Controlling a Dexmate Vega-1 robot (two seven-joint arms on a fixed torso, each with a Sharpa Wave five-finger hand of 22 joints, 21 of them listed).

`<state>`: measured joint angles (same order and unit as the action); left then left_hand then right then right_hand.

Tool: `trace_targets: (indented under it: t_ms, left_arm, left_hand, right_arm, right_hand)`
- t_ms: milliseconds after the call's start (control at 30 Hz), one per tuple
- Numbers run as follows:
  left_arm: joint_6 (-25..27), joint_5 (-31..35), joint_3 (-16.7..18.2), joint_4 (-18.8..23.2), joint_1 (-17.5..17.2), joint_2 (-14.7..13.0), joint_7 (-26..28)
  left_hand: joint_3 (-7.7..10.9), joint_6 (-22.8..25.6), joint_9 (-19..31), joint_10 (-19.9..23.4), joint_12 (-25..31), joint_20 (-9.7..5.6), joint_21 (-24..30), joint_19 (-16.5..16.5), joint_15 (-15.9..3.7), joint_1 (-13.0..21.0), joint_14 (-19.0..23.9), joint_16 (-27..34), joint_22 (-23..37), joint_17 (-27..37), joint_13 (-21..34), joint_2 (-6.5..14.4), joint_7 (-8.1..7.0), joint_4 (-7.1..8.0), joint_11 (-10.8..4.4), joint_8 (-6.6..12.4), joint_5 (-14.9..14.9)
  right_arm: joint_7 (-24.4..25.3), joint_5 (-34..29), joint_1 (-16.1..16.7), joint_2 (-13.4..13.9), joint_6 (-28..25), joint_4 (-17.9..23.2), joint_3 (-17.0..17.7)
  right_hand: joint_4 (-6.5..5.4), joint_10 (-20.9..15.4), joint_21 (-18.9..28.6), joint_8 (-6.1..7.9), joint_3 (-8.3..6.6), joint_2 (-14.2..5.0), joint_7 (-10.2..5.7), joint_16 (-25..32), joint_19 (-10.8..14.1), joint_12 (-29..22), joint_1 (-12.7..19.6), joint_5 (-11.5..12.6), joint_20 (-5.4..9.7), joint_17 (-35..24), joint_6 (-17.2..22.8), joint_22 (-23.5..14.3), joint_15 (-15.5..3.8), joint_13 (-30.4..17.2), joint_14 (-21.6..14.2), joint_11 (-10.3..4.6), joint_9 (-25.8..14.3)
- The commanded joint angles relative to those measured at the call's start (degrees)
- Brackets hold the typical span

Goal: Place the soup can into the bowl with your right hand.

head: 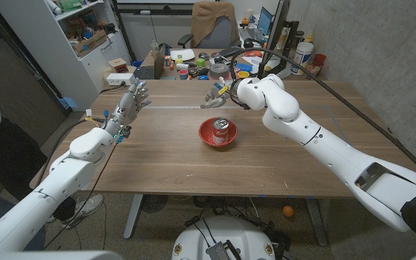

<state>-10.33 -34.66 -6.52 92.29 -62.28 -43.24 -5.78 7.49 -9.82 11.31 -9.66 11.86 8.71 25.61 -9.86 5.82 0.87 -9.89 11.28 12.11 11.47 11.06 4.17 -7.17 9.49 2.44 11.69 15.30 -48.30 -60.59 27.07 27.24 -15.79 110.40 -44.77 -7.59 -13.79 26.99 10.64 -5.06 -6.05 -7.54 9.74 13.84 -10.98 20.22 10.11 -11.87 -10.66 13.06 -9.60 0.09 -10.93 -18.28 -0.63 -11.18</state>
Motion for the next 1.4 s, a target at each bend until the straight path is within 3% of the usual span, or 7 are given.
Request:
trace_targets:
  t_ms: [33, 233, 333, 533, 767, 1033, 1400]
  left_arm:
    - [-0.2, -0.3, 0.3, 0.4, -0.7, -0.2, 0.0]
    - [-0.5, -0.3, 0.2, 0.0, -0.6, -0.1, -0.4]
    - [-0.6, -0.3, 0.2, -0.1, -0.5, -0.1, -0.4]
    - [-0.7, -0.4, 0.3, -0.3, -0.6, -0.1, -0.4]
    - [-0.6, -0.5, 0.2, -0.7, -0.3, -0.2, -0.9]
    - [-0.2, -0.7, 0.8, -0.6, -0.7, -1.1, -1.4]
    - [-1.0, -1.3, 1.0, -1.8, 0.1, -2.0, -4.5]
  left_hand:
    - [-0.41, -13.6, 0.1, -12.4, 0.4, 0.48, 0.0, -8.6, -0.01, 0.6, -12.1, 0.3, 0.2, 0.1, 0.2, 1.2, -0.22, 0.0, 0.21, 0.14, 0.2]
    - [-0.49, -13.5, 0.1, -12.4, 0.4, 0.4, 0.0, -8.6, -0.07, 0.6, -12.1, 0.3, 0.2, 0.1, 0.2, 1.2, -0.23, 0.0, 0.22, 0.15, 0.3]
    - [-0.52, -13.6, 0.1, -12.4, 0.4, 0.41, 0.0, -8.6, -0.06, 0.6, -12.1, 0.3, 0.2, 0.1, 0.2, 1.2, -0.2, 0.0, 0.24, 0.13, 0.3]
    - [-0.58, -13.5, 0.1, -12.4, 0.4, 0.4, 0.0, -8.6, -0.1, 0.6, -12.1, 0.3, 0.2, 0.1, 0.2, 1.2, -0.19, -0.01, 0.24, 0.14, 0.3]
    - [-0.65, -13.6, 0.1, -12.4, 0.4, 0.41, 0.0, -8.6, -0.07, 0.6, -12.2, 0.3, 0.2, 0.1, 0.2, 1.2, -0.24, -0.01, 0.27, 0.12, 0.3]
    - [-0.75, -13.7, 0.1, -12.5, 0.3, 0.44, -0.1, -8.7, -0.03, 0.6, -12.3, 0.3, 0.2, 0.1, 0.2, 1.2, -0.28, -0.01, 0.18, 0.08, 0.4]
    - [-0.89, -13.7, 0.1, -12.6, 0.3, 0.49, -0.2, -8.8, -0.01, 0.6, -12.4, 0.2, 0.2, 0.1, 0.2, 1.2, -0.28, -0.02, 0.28, 0.06, 0.4]
  right_arm:
    - [0.1, -1.3, 0.0, 0.5, -1.9, 2.7, 2.3]
    - [2.4, -2.0, 0.7, 0.6, -2.8, 3.7, 3.9]
    - [4.1, -2.1, 1.2, 0.7, -3.2, 4.0, 4.9]
    - [7.8, -1.9, 2.5, 1.4, -3.4, 5.2, 6.9]
    - [13.8, -0.8, 4.6, 2.2, -3.4, 6.9, 9.4]
    - [16.6, -1.2, 5.9, 2.8, -4.1, 8.7, 10.7]
    - [21.2, -2.3, 8.3, 2.2, -5.8, 10.3, 12.2]
  right_hand:
    - [0.02, 0.6, -0.3, 0.0, 0.16, 0.23, -0.11, 0.3, 0.4, 0.2, -0.4, 0.5, -0.31, -0.1, -0.4, -0.1, 0.18, 0.0, 0.5, -0.24, 0.0]
    - [0.19, 0.9, -0.6, 0.02, 0.13, 0.25, -0.08, 0.3, 0.4, 0.1, -0.4, 0.5, -0.37, 0.0, -0.6, -0.1, 0.14, 0.0, 0.9, -0.53, 0.0]
    - [0.43, 1.4, -0.9, 0.11, 0.04, 0.24, -0.07, 0.4, 0.4, 0.2, -0.2, 0.5, -0.37, 0.1, -0.6, -0.1, 0.41, 0.1, 1.0, 0.37, 0.0]
    - [0.83, 2.6, -1.3, 0.24, -0.14, 0.19, -0.06, 0.3, 0.7, 0.4, 0.2, 0.5, -0.32, 0.3, -0.6, -0.1, 0.96, 0.1, 1.5, 0.34, 0.0]
    - [0.92, 1.2, -1.8, 0.47, -0.11, 0.18, -0.28, 0.8, 1.4, -0.5, 0.0, 0.5, -0.3, 0.3, -0.2, -0.1, 0.4, 0.2, 0.7, -0.65, 0.1]
    - [1.06, 1.0, -2.2, 0.74, -0.1, 0.18, -0.13, 1.0, 2.1, -0.6, 0.0, 0.5, -0.26, 0.3, 0.5, -0.1, 0.66, 0.3, 0.0, 0.35, 0.1]
    - [1.36, 0.6, -2.5, 0.81, -0.24, 0.13, -0.14, 0.9, 2.9, -0.8, 0.2, 0.5, -0.17, 0.4, 0.8, -0.1, 0.75, 0.3, 0.1, 0.11, 0.1]
